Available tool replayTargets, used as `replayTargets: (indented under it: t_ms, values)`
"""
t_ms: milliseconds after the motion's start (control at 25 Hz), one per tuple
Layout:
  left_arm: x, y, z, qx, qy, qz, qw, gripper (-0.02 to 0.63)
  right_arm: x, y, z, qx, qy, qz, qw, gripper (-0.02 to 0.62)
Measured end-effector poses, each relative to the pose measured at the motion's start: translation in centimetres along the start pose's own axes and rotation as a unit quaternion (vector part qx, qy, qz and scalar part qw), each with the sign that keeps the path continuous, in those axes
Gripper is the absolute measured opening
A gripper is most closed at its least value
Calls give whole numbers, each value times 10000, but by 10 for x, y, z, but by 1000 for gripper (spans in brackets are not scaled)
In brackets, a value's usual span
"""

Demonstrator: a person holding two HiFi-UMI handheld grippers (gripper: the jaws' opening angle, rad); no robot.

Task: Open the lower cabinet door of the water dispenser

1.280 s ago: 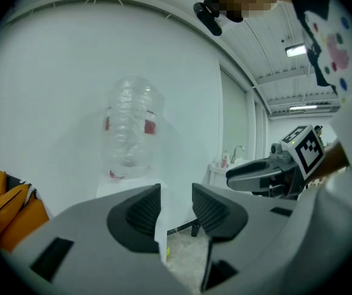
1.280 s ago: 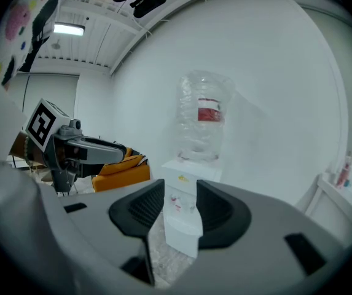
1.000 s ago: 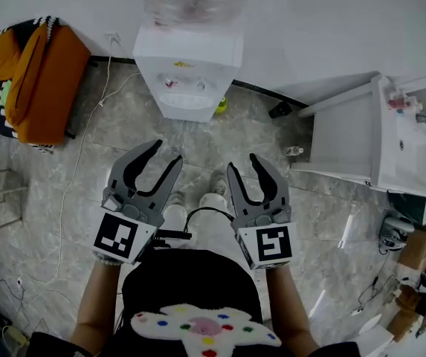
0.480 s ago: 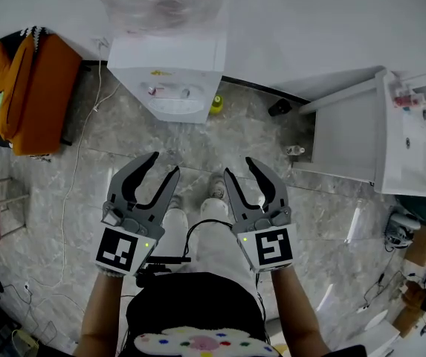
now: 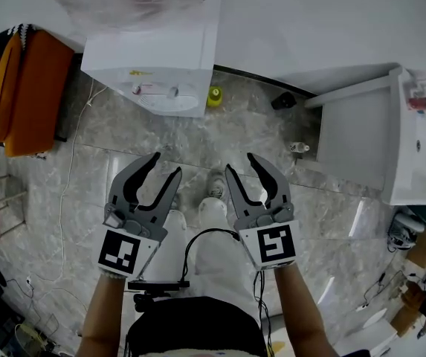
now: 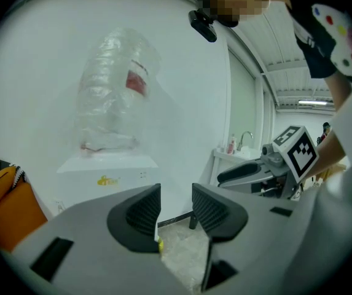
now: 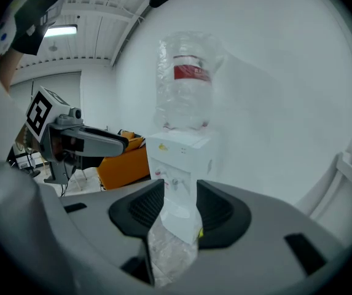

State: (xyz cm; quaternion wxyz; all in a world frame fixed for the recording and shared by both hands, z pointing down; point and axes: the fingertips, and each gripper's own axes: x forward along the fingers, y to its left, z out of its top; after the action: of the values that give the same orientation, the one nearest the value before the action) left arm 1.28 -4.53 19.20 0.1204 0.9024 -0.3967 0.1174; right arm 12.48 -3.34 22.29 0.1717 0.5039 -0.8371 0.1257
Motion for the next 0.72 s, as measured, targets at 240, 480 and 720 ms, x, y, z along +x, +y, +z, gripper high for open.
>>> replayTargets:
  t_ms: [240,480,720]
  values:
    - [27,3,-31,-93,166,110,9998,158,24,-17,-32,-29,102,136,9999,150]
    - [48,8,-63,-164,380,119,9991,158,53,-28,-70,-22,293,337,9990,150]
    - [77,8,-90,-248,416,150,9987,158,82,-41,-106,-116,422,471,9979,152]
